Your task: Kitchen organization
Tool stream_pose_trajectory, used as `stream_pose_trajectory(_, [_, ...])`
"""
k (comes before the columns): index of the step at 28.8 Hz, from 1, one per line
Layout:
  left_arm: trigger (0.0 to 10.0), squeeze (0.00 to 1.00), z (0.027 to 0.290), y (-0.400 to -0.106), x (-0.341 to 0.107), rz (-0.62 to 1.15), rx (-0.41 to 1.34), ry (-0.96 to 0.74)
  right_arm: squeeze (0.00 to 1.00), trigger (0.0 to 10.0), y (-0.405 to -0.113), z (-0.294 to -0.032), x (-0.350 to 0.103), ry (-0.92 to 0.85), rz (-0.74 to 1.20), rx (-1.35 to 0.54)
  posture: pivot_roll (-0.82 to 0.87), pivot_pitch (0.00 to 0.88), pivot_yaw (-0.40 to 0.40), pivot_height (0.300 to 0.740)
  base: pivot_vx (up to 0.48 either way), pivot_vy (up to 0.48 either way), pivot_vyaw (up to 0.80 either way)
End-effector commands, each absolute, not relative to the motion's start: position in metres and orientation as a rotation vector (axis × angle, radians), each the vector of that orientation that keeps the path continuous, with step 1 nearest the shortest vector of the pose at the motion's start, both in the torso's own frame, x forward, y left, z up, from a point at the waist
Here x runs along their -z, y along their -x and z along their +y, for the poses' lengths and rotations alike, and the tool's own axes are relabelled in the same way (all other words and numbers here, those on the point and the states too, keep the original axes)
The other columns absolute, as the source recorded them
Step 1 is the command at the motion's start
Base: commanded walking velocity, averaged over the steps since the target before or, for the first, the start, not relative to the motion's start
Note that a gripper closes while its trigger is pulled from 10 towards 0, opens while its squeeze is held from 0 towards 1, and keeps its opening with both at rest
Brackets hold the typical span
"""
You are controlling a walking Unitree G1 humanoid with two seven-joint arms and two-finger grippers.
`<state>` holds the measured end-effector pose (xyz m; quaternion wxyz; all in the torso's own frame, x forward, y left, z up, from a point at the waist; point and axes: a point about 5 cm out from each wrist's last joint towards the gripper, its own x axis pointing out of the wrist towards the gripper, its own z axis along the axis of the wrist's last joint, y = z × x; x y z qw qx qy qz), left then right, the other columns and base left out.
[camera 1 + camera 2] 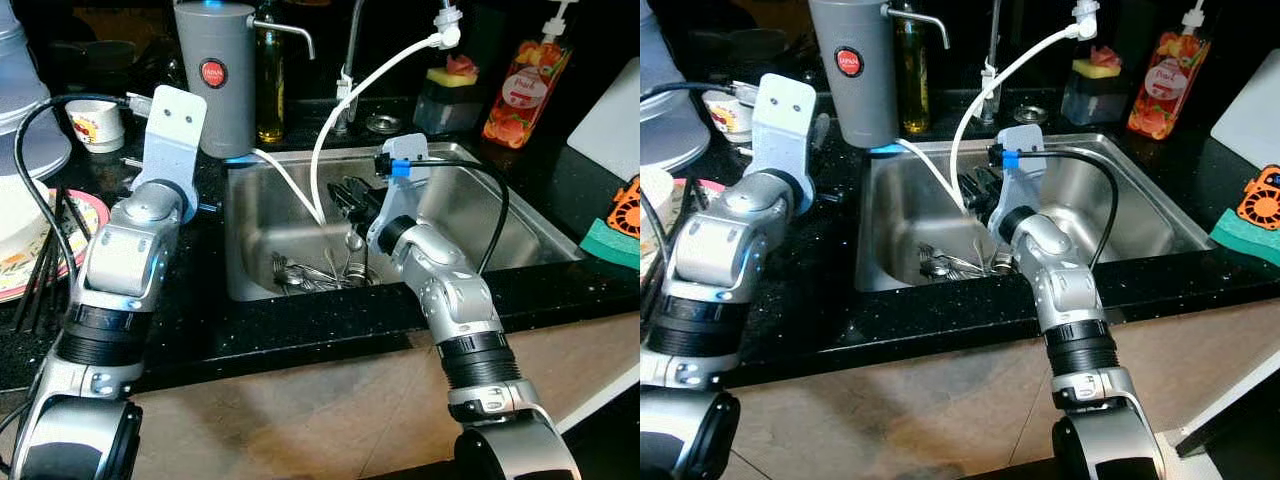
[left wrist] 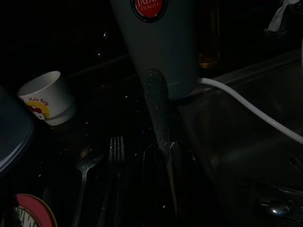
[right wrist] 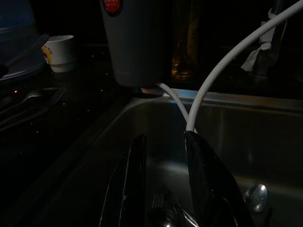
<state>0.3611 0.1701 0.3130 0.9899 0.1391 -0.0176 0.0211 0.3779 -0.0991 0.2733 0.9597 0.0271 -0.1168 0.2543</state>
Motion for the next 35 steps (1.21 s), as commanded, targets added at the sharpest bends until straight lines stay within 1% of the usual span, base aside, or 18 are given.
stream_pose_trajectory(1, [0.0,0.00,0.167,-0.361,-0.315,-0.040,-0.028,-0.273,0.00,10.0,-0.376,-0.102,-0.275,-0.068,-0.252,-0.509,0.02,0.107,0.031,0.740,0.000,0.000,0.00])
stream_pose_trajectory(5, [0.0,0.00,0.156,-0.360,-0.308,-0.026,0.123,-0.142,0.00,10.0,-0.377,-0.103,-0.278,-0.087,-0.256,-0.501,0.02,0.109,0.026,0.740,0.000,0.000,0.00])
stream_pose_trajectory(6, [0.0,0.00,0.148,-0.355,-0.311,-0.082,0.234,-0.053,0.00,10.0,-0.377,-0.102,-0.280,-0.129,-0.259,-0.494,0.02,0.111,0.021,0.740,0.000,0.000,0.00])
stream_pose_trajectory(7, [0.0,0.00,0.148,-0.355,-0.311,-0.082,0.234,-0.053,0.00,10.0,-0.377,-0.102,-0.280,-0.129,-0.259,-0.494,0.02,0.111,0.021,0.740,0.000,0.000,0.00])
stream_pose_trajectory(8, [0.0,0.00,0.139,-0.348,-0.319,-0.159,0.362,0.131,0.00,10.0,-0.377,-0.100,-0.281,-0.179,-0.258,-0.493,0.02,0.111,0.017,0.740,0.000,0.000,0.00])
stream_pose_trajectory(10, [0.0,0.00,0.132,-0.340,-0.326,-0.239,0.483,0.274,0.00,10.0,-0.377,-0.096,-0.282,-0.235,-0.254,-0.497,0.02,0.111,0.017,0.740,0.000,0.000,0.00])
stream_pose_trajectory(13, [0.0,0.00,0.126,-0.331,-0.329,-0.309,0.598,0.331,0.00,10.0,-0.376,-0.092,-0.283,-0.324,-0.244,-0.500,0.02,0.110,0.015,0.740,0.000,0.000,0.00])
stream_pose_trajectory(14, [0.0,0.00,0.123,-0.324,-0.330,-0.358,0.696,0.427,0.00,10.0,-0.376,-0.089,-0.285,-0.369,-0.244,-0.508,0.02,0.110,0.016,0.740,0.000,0.000,0.00])
stream_pose_trajectory(16, [0.0,0.00,0.123,-0.322,-0.329,-0.364,0.729,0.475,0.00,10.0,-0.376,-0.088,-0.286,-0.391,-0.244,-0.513,0.02,0.110,0.016,0.740,0.000,0.000,0.00])
stream_pose_trajectory(18, [0.0,0.00,0.122,-0.314,-0.321,-0.349,0.868,0.588,0.00,10.0,-0.374,-0.086,-0.292,-0.448,-0.244,-0.535,0.01,0.110,0.016,0.740,0.000,0.000,0.00])
stream_pose_trajectory(22, [0.0,0.00,0.120,-0.307,-0.316,-0.341,0.944,0.617,0.00,10.0,-0.374,-0.087,-0.297,-0.498,-0.249,-0.541,0.01,0.109,0.012,0.740,0.000,0.000,0.00])
stream_pose_trajectory(23, [0.0,0.00,0.122,-0.307,-0.316,-0.353,0.936,0.626,0.24,10.0,-0.374,-0.088,-0.298,-0.516,-0.251,-0.542,0.01,0.109,0.011,0.740,0.000,0.000,0.00])
stream_pose_trajectory(24, [0.0,0.00,0.124,-0.307,-0.314,-0.358,0.934,0.644,1.00,10.0,-0.374,-0.089,-0.299,-0.539,-0.253,-0.544,0.01,0.107,0.009,0.740,0.000,0.000,0.00])
stream_pose_trajectory(30, [0.0,0.00,0.128,-0.303,-0.305,-0.332,0.955,0.660,1.00,10.0,-0.373,-0.092,-0.307,-0.599,-0.264,-0.547,0.01,0.098,0.002,0.740,0.000,0.000,0.00])
stream_pose_trajectory(31, [0.0,0.00,0.129,-0.303,-0.304,-0.332,0.950,0.662,0.62,10.0,-0.373,-0.094,-0.310,-0.625,-0.273,-0.546,0.01,0.098,0.002,0.740,0.000,0.000,0.00])
stream_pose_trajectory(33, [0.0,0.00,0.130,-0.303,-0.302,-0.332,0.948,0.665,0.62,10.0,-0.373,-0.095,-0.312,-0.643,-0.279,-0.546,0.01,0.096,0.000,0.740,0.000,0.000,0.00])
stream_pose_trajectory(34, [0.0,0.00,0.132,-0.303,-0.301,-0.326,0.940,0.669,0.00,10.0,-0.374,-0.098,-0.315,-0.672,-0.290,-0.539,0.00,0.094,-0.002,0.740,0.000,0.000,0.00])
stream_pose_trajectory(35, [0.0,0.00,0.134,-0.303,-0.298,-0.321,0.928,0.666,0.00,10.0,-0.375,-0.102,-0.318,-0.707,-0.304,-0.528,0.00,0.090,-0.003,0.740,0.000,0.000,0.00])
